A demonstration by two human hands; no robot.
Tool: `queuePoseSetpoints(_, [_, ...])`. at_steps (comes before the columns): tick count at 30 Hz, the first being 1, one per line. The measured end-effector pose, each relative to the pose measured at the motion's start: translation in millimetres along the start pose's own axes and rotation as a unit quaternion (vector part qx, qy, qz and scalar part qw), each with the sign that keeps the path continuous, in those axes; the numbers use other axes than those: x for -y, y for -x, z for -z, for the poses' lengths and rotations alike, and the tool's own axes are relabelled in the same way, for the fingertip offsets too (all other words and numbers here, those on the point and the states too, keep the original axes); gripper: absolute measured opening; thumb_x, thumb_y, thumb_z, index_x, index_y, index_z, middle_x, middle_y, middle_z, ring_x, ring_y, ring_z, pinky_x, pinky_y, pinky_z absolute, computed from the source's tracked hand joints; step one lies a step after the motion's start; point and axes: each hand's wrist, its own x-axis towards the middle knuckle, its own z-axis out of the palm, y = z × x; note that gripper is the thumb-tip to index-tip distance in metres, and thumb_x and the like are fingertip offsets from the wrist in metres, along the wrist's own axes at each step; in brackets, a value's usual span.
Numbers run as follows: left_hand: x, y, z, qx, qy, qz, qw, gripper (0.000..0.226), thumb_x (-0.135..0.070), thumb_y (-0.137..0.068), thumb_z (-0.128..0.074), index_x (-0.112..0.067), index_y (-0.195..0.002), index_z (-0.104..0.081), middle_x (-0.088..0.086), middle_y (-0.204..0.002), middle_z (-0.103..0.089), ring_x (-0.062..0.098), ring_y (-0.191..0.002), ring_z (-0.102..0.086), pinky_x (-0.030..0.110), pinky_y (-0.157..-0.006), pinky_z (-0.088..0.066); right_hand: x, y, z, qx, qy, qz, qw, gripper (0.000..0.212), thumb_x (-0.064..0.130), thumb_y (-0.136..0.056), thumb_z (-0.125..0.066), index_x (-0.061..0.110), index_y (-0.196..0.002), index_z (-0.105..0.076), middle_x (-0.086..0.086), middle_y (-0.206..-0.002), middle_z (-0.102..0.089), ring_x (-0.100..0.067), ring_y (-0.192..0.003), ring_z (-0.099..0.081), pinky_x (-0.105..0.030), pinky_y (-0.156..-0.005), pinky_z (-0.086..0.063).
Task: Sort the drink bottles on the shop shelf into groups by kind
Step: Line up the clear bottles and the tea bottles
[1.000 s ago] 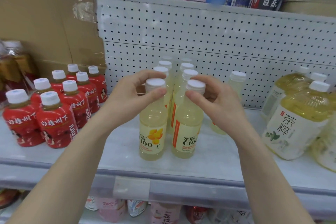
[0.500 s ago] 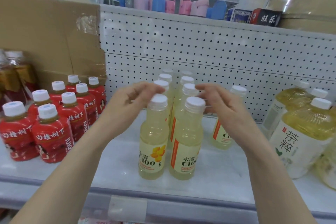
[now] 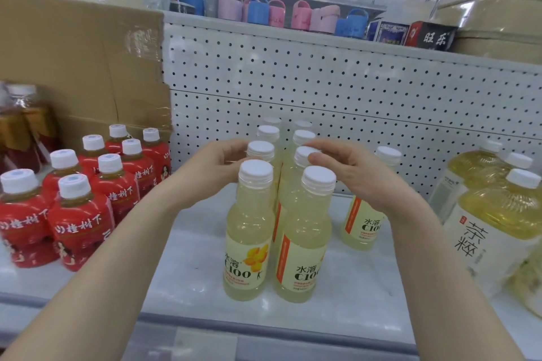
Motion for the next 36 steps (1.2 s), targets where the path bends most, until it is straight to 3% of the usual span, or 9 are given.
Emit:
queuePoseSetpoints(5, [-7.5,7.9,2.2,0.011,0.006,-0.007,1.000,0.028,-0.023,-0.099,-0.057,-0.031,-0.124,-0.065,-0.021,-0.113,-0.072,-0.006,-0.106,-0.065,0.009,-0.082,-0.050,4.8,8.7,2.9,-0.015,-0.004,0.001,1.000,0.027,0.026,-0.101,-0.058,0.026,-0.126,-0.069,0.012,-0.108,-0.076,-0.003,-0.100,-0.071,-0.016,-0.090,-0.052])
queuePoseSetpoints(10, [-22.0,2.4,17.1,-0.143,-0.018,-0.064,0.988,0.025,-0.034,-0.096,-0.058,-0.040,-0.120,-0.066,-0.024,-0.113,-0.069,-0.009,-0.106,-0.062,0.016,-0.092,-0.043,-4.5,18.0,38.4,-0.340,0.174,0.006,0.924,0.023,0.038,-0.096,-0.064,0.032,-0.118,-0.065,0.010,-0.104,-0.066,-0.008,-0.096,-0.061,-0.019,-0.081,-0.048])
queuePoseSetpoints(12, [-28.5,-12.3,20.6,-0.158,-0.058,-0.066,0.984,0.027,-0.033,-0.094,-0.062,-0.040,-0.121,-0.065,-0.024,-0.115,-0.068,-0.010,-0.108,-0.060,0.018,-0.092,-0.043,-13.7,16.2,45.9,-0.330,0.254,-0.045,0.908,0.037,0.042,-0.094,-0.065,0.029,-0.128,-0.061,0.004,-0.116,-0.059,-0.016,-0.112,-0.056,-0.034,-0.094,-0.045])
queuePoseSetpoints(17, [-21.1,-59.5,12.5,-0.050,-0.155,0.029,0.986,0.042,-0.034,-0.092,-0.067,-0.030,-0.133,-0.059,-0.011,-0.125,-0.063,0.007,-0.115,-0.060,0.021,-0.081,-0.046,0.2,-16.9,22.6,-0.225,0.296,0.032,0.928,0.033,0.036,-0.099,-0.060,0.028,-0.131,-0.064,0.007,-0.117,-0.065,-0.015,-0.118,-0.053,-0.028,-0.096,-0.040])
queuePoseSetpoints(22, [-6.7,-73.2,6.5,-0.030,-0.118,0.024,0.992,0.030,-0.027,-0.094,-0.066,-0.032,-0.123,-0.063,-0.014,-0.106,-0.070,0.006,-0.106,-0.064,0.027,-0.088,-0.050,7.7,-63.8,12.6,0.013,0.193,-0.053,0.980,0.037,0.042,-0.098,-0.063,0.037,-0.134,-0.062,0.014,-0.124,-0.063,-0.005,-0.101,-0.065,-0.015,-0.067,-0.043])
queuePoseSetpoints(26, [-0.2,-67.5,11.2,-0.014,-0.102,0.016,0.995,0.026,-0.027,-0.093,-0.066,-0.040,-0.115,-0.067,-0.013,-0.107,-0.073,0.010,-0.104,-0.068,0.046,-0.096,-0.053,-1.2,-64.7,18.4,0.028,0.147,-0.033,0.988,0.028,0.039,-0.095,-0.067,0.039,-0.123,-0.069,0.012,-0.110,-0.073,0.000,-0.081,-0.070,-0.015,-0.066,-0.046])
queuePoseSetpoints(30, [-5.8,-62.2,14.7,0.013,-0.093,0.026,0.995,0.025,-0.028,-0.093,-0.066,-0.041,-0.115,-0.067,-0.018,-0.107,-0.073,0.003,-0.104,-0.067,0.041,-0.099,-0.052,1.1,-60.4,24.5,0.061,0.099,-0.044,0.992,0.026,0.039,-0.096,-0.065,0.037,-0.122,-0.071,0.018,-0.111,-0.072,-0.001,-0.090,-0.070,-0.013,-0.075,-0.053])
queuePoseSetpoints(33, [-12.3,-69.8,20.8,-0.023,-0.068,0.023,0.997,0.024,-0.032,-0.097,-0.059,-0.034,-0.118,-0.069,-0.016,-0.109,-0.073,0.004,-0.102,-0.068,0.033,-0.100,-0.051,2.2,-75.8,31.0,-0.065,0.100,-0.027,0.992,0.025,0.044,-0.097,-0.061,0.035,-0.119,-0.071,0.017,-0.109,-0.072,-0.006,-0.098,-0.068,-0.031,-0.091,-0.056])
queuePoseSetpoints(36, [-9.5,-93.2,21.8,-0.089,-0.102,0.022,0.990,0.036,-0.034,-0.097,-0.058,-0.032,-0.133,-0.058,-0.017,-0.121,-0.064,0.004,-0.109,-0.062,0.029,-0.095,-0.048,2.3,-98.3,26.9,-0.105,0.178,-0.062,0.977,0.040,0.039,-0.099,-0.061,0.031,-0.137,-0.057,0.005,-0.127,-0.062,-0.015,-0.109,-0.061,-0.034,-0.083,-0.055])
